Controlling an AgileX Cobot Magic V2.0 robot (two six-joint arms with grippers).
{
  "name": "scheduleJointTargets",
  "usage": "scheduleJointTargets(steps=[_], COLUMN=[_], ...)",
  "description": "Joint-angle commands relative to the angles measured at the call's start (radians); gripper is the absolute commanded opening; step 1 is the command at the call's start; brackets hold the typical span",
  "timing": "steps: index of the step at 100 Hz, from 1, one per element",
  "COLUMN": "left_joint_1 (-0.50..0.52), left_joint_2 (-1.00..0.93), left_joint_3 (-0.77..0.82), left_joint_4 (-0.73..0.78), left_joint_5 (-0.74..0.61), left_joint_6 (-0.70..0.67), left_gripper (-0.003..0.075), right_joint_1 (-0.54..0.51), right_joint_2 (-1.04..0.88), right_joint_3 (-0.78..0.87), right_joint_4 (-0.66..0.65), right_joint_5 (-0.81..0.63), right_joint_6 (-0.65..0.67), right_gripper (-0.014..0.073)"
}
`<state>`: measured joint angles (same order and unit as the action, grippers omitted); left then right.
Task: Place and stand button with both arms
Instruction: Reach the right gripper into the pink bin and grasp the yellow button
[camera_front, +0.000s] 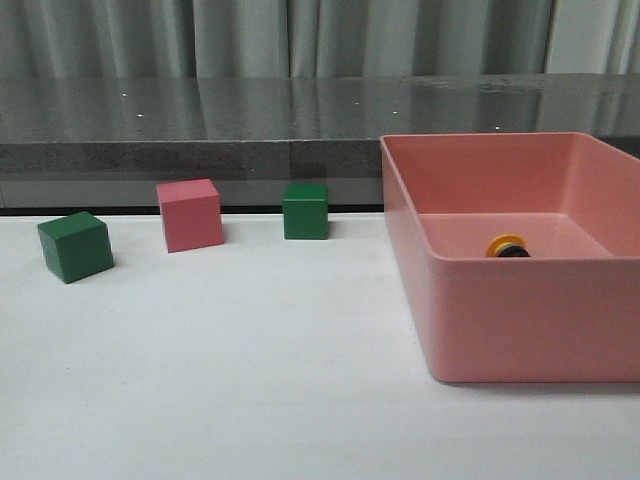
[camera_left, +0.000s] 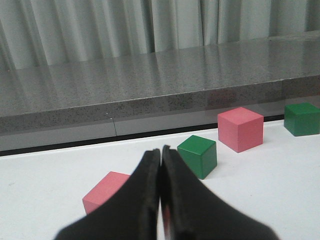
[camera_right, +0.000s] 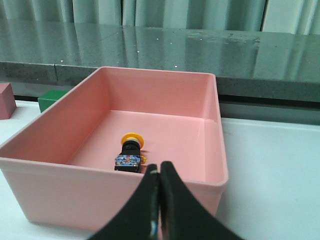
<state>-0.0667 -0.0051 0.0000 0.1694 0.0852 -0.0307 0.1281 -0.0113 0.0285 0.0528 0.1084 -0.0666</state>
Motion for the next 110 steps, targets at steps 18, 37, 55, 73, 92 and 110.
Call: scheduleJointTargets(steps=[18, 37, 55, 73, 92, 110], left_joint_1=[0.001, 0.001, 0.001, 0.001, 0.001, 0.001], left_joint_2=[-0.031, -0.031, -0.031, -0.031, -0.031, -0.031], left_joint_3=[0.045, 0.045, 0.045, 0.045, 0.045, 0.045], left_joint_4=[-0.004, -0.004, -0.004, -0.004, -0.004, -0.004], left_joint_5=[-0.078, -0.078, -0.078, -0.078, -0.078, -0.078], left_joint_6=[-0.011, -0.011, -0.011, -0.011, -0.011, -0.011], left_gripper=[-0.002, -0.002, -0.002, -0.002, -0.002, -0.002], right_joint_1=[-0.005, -0.004, -0.004, -0.004, -0.004, -0.004], right_joint_2=[-0.003, -0.003, 0.001, 0.126, 0.396, 0.688], right_joint_3=[-0.016, -0.018, -0.095, -0.277, -0.497, -0.65], right_joint_4=[-0.014, 0.005, 0.017, 0.012, 0.012, 0.012], right_joint_5=[-0.103, -0.289, -0.297, -0.158, -0.049, -0.053], right_joint_6=[-0.007, 0.03, 0.111, 0.109, 0.109, 0.109], right_gripper=[-0.0063, -0.0063, -0.0063, -0.0063, -0.0063, -0.0063])
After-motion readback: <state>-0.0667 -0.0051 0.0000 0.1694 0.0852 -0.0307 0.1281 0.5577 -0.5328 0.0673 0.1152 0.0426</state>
